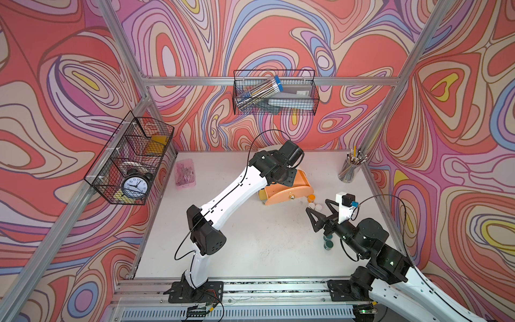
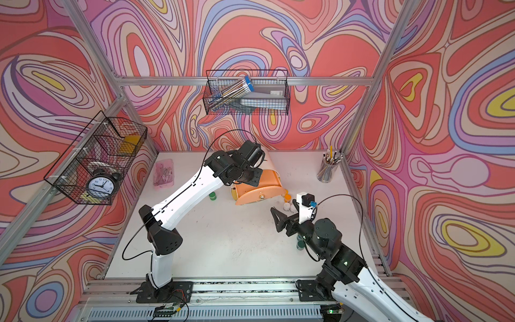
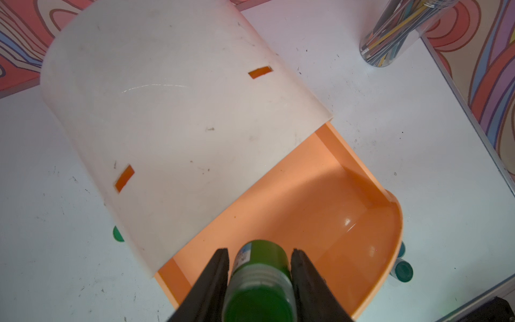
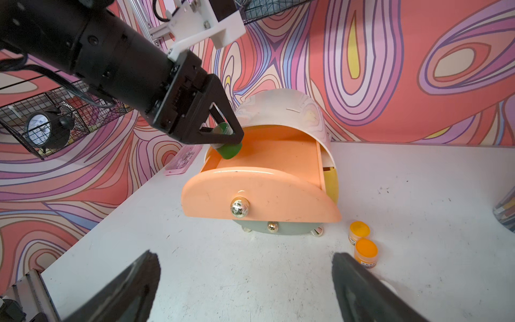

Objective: Put the paint cans in the drawer according to color
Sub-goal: Place the paint can in the drawer.

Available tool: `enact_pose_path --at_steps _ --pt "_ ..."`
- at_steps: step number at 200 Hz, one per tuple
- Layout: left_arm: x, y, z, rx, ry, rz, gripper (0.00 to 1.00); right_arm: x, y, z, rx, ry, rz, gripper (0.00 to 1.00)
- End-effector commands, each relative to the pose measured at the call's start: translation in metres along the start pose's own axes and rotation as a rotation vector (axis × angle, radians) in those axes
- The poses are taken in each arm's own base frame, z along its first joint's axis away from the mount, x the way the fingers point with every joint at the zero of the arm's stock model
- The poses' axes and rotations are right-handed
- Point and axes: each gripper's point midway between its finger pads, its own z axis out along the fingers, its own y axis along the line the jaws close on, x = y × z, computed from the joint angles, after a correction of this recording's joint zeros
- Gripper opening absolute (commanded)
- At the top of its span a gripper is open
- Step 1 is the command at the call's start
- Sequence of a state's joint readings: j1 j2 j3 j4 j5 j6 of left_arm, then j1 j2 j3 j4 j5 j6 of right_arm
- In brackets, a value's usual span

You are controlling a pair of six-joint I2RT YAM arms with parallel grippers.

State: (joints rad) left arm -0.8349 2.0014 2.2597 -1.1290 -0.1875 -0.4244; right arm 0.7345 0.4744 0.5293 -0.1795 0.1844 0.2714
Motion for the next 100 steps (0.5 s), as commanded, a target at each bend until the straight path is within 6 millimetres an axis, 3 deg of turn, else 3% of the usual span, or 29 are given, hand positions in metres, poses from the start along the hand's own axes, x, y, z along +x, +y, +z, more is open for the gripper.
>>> enact_pose_path --at_steps 1,31,60,80,100 --pt "0.009 0.004 -0.001 -0.023 0.025 0.001 0.46 0.007 -0.002 0.002 0.010 0.017 -0.001 0.98" --pt "0.007 0.006 -0.011 -0.017 0.007 -0.010 0.50 0.008 -0.002 0.002 0.009 0.019 -0.002 0.98" --pt "0.000 0.022 -0.036 -0.069 -0.056 -0.025 0.51 0.008 0.001 0.002 -0.005 0.024 -0.006 0.98" --pt "-0.003 0.047 -0.058 -0.148 -0.117 -0.036 0.56 0.010 0.007 0.004 -0.041 0.039 -0.014 0.98" --pt "0.006 0.086 -0.071 -0.247 -0.140 -0.082 0.65 0.012 0.013 0.007 -0.069 0.056 -0.018 0.98"
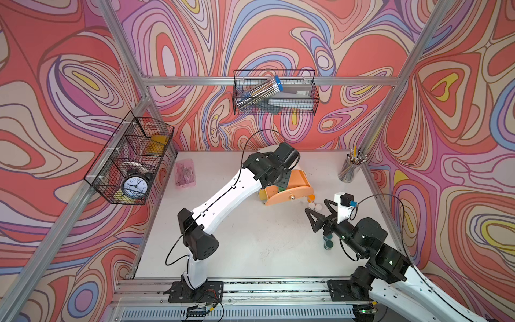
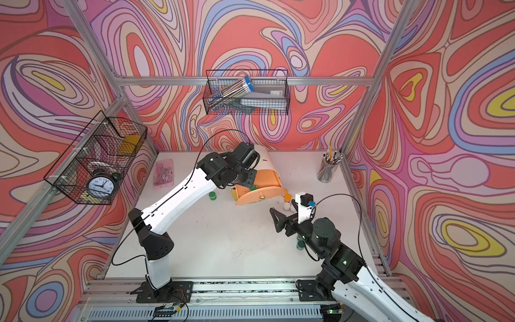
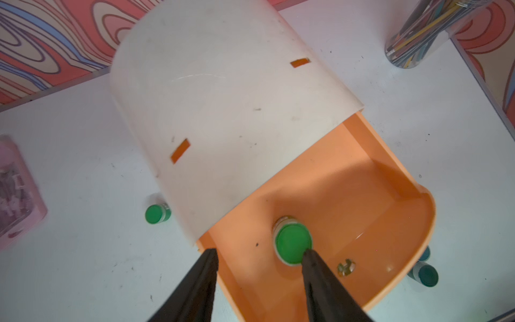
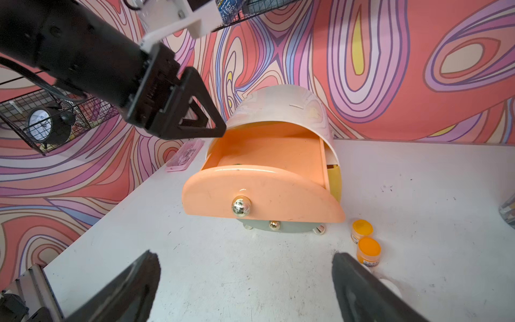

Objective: Put the paint cans in the drawer according to color
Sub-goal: Place the paint can in the drawer, then pick up the paint can at the center of the board.

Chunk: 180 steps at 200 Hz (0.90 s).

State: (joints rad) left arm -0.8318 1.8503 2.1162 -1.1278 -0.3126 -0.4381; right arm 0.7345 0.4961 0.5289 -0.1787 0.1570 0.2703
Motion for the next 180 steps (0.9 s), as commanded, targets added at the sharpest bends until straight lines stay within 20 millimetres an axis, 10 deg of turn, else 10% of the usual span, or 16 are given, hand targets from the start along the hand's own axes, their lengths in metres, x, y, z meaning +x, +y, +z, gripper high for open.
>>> enact_pose_path --at_steps 1,60,127,180 --pt "-0.004 0.056 -0.030 -0.137 -0.082 -0.069 0.66 0.006 0.009 0.003 -0.049 0.029 -0.014 0.98" --pt "0.074 0.162 0.034 -0.152 0.026 -0.412 0.78 0.006 0.011 0.003 -0.057 0.030 -0.013 0.98" --pt "0.118 0.162 0.152 -0.093 0.278 -0.406 0.77 0.007 0.010 0.003 -0.054 0.031 -0.014 0.98" --pt "0.140 0.175 0.199 -0.152 0.368 -0.416 0.74 0.008 0.009 0.004 -0.049 0.030 -0.017 0.98"
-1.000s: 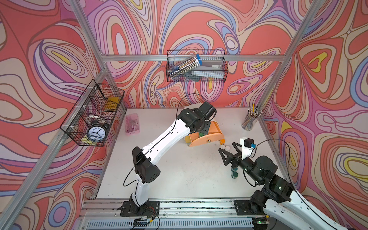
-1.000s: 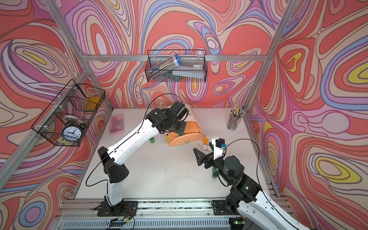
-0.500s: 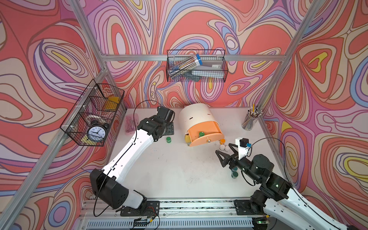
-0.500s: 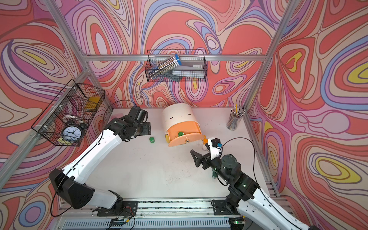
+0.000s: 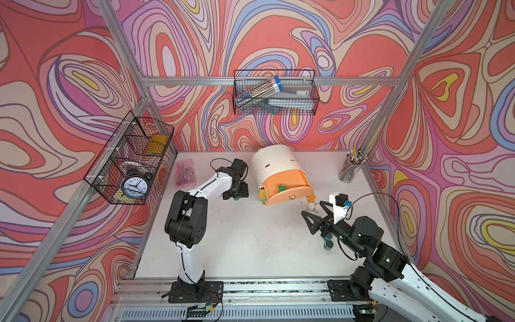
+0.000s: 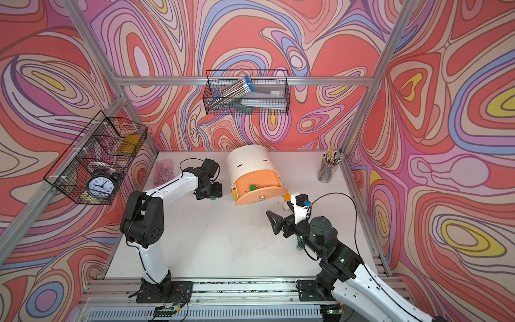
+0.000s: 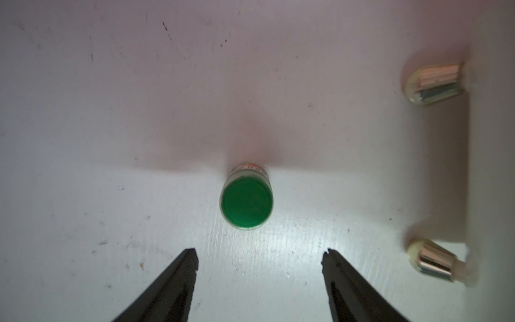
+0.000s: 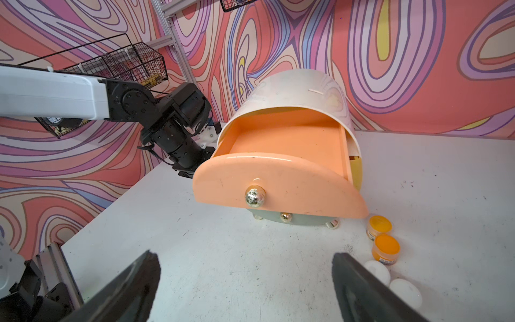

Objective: Put the paint cans in the drawer according to color
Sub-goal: Pick up the paint can at the center of the board.

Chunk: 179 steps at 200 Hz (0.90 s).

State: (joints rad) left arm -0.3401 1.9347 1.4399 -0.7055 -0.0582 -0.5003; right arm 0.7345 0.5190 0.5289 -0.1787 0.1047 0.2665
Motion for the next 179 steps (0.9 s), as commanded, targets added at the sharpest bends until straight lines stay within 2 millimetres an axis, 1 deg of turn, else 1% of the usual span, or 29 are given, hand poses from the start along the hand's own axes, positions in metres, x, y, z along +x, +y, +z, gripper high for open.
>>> enact_pose_path --at_steps 1,16,22,43,75,86,93,108,118,129,143,154,163,175,179 --pt "-0.016 0.000 0.004 -0.003 -0.031 0.003 0.74 0.000 0.001 0.000 -0.005 -0.004 -0.011 0.98" --pt "-0.019 0.002 0.011 -0.007 -0.033 0.001 0.72 0.000 0.002 0.000 -0.007 -0.002 -0.011 0.98" --pt "-0.020 0.003 0.014 -0.010 -0.033 -0.005 0.70 0.001 0.002 0.001 -0.008 0.000 -0.011 0.98" --pt "-0.023 0.006 0.026 0.006 -0.015 -0.024 0.57 0.001 0.002 0.002 -0.007 0.002 -0.013 0.98" --pt "-0.025 0.007 0.037 0.004 -0.007 -0.039 0.55 0.001 0.001 0.001 -0.006 0.001 -0.013 0.98" --pt "-0.025 0.008 0.039 0.001 -0.002 -0.040 0.52 0.001 0.001 0.001 -0.005 0.000 -0.013 0.98" --pt "-0.025 0.008 0.039 -0.002 -0.002 -0.040 0.47 0.002 0.001 0.001 -0.005 0.002 -0.013 0.98" --pt "-0.028 0.012 0.034 -0.021 -0.022 -0.037 0.33 0.002 0.001 0.001 -0.005 0.003 -0.013 0.98" --pt "-0.030 0.015 0.027 -0.031 -0.046 -0.037 0.28 0.002 0.001 0.001 -0.006 0.004 -0.013 0.98" --pt "-0.032 0.019 0.017 -0.038 -0.076 -0.040 0.27 0.002 0.001 0.001 -0.004 0.002 -0.012 0.98" --pt "-0.034 0.024 -0.002 -0.047 -0.115 -0.044 0.27 0.002 0.001 0.002 -0.003 0.005 -0.012 0.98" --pt "-0.037 0.025 -0.023 -0.037 -0.156 -0.048 0.27 0.002 0.001 0.002 -0.006 0.005 -0.012 0.98" --pt "-0.039 0.025 -0.044 -0.013 -0.197 -0.059 0.27 0.002 0.001 0.002 -0.004 0.004 -0.010 0.98" --pt "-0.046 0.016 -0.083 0.052 -0.274 -0.062 0.27 0.002 0.001 0.003 -0.003 0.007 -0.010 0.98" --pt "-0.048 0.010 -0.097 0.081 -0.301 -0.055 0.27 0.003 0.001 0.003 -0.003 0.009 -0.011 0.98"
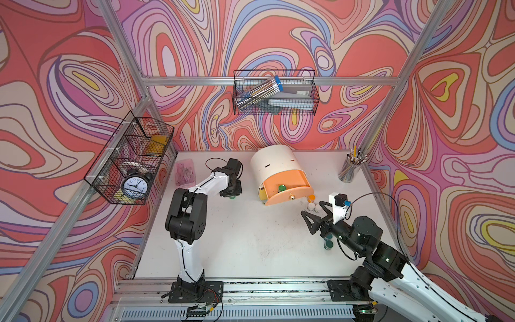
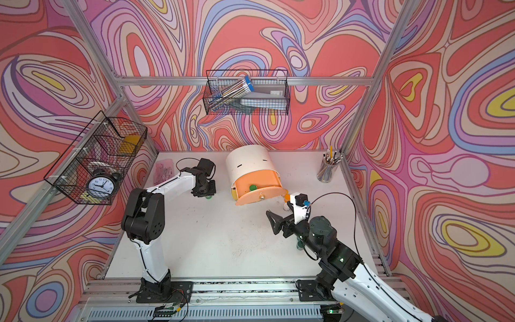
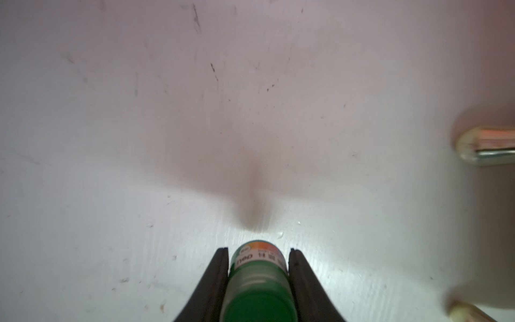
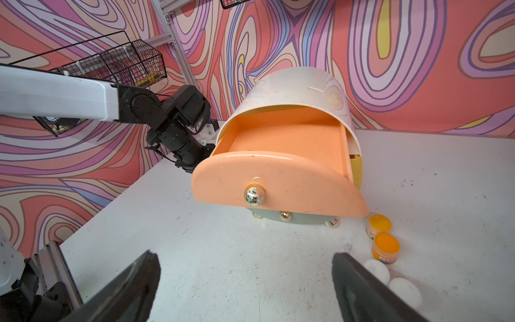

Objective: Put the paint cans in the drawer according to color
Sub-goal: Pick up the paint can at the center of the board, then place the paint can in the drawer.

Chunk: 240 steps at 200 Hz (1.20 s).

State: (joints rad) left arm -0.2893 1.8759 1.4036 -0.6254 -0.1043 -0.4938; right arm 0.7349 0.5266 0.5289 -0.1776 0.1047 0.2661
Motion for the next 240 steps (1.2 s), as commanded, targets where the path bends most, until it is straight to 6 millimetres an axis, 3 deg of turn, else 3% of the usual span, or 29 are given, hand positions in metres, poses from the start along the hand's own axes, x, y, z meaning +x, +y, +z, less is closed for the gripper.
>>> enact_pose_path --at_steps 1,21,44,58,74,100,145,189,227,230,232,236,240 --pt "-0.031 -0.013 -0.084 0.106 -0.191 -0.007 0.27 0.001 0.001 0.001 -0.004 0.002 -0.009 0.98" --pt "-0.045 -0.048 -0.155 0.222 -0.314 0.058 0.27 0.001 0.001 0.002 -0.004 0.008 -0.011 0.98" --pt "-0.045 -0.107 -0.231 0.333 -0.407 0.211 0.28 0.000 -0.002 0.002 0.019 0.008 -0.014 0.98" --pt "-0.036 -0.145 -0.260 0.394 -0.425 0.301 0.29 -0.002 -0.007 0.000 0.050 0.003 -0.008 0.98" --pt "-0.021 -0.183 -0.277 0.437 -0.423 0.397 0.29 -0.003 -0.012 -0.004 0.073 -0.011 0.016 0.98" --pt "0.001 -0.228 -0.273 0.411 -0.393 0.539 0.31 -0.006 -0.021 -0.015 0.123 -0.021 0.062 0.98" --pt "0.019 -0.257 -0.235 0.331 -0.318 0.630 0.32 0.005 -0.039 -0.033 0.229 0.053 0.141 0.98" --pt "0.028 -0.262 -0.209 0.297 -0.291 0.641 0.35 0.027 -0.041 -0.041 0.231 0.118 0.201 0.98" --pt "0.030 -0.261 -0.206 0.299 -0.288 0.634 0.50 0.041 -0.049 -0.049 0.268 0.143 0.268 0.98" --pt "0.030 -0.261 -0.207 0.301 -0.289 0.633 0.53 0.042 -0.051 -0.050 0.278 0.139 0.283 0.98" --pt "0.030 -0.261 -0.208 0.301 -0.290 0.634 0.61 0.043 -0.052 -0.051 0.289 0.136 0.294 0.98" --pt "0.030 -0.261 -0.209 0.303 -0.294 0.634 0.93 0.044 -0.056 -0.052 0.312 0.129 0.318 0.98" --pt "0.030 -0.261 -0.211 0.305 -0.296 0.636 0.98 0.047 -0.061 -0.054 0.337 0.126 0.347 0.98"
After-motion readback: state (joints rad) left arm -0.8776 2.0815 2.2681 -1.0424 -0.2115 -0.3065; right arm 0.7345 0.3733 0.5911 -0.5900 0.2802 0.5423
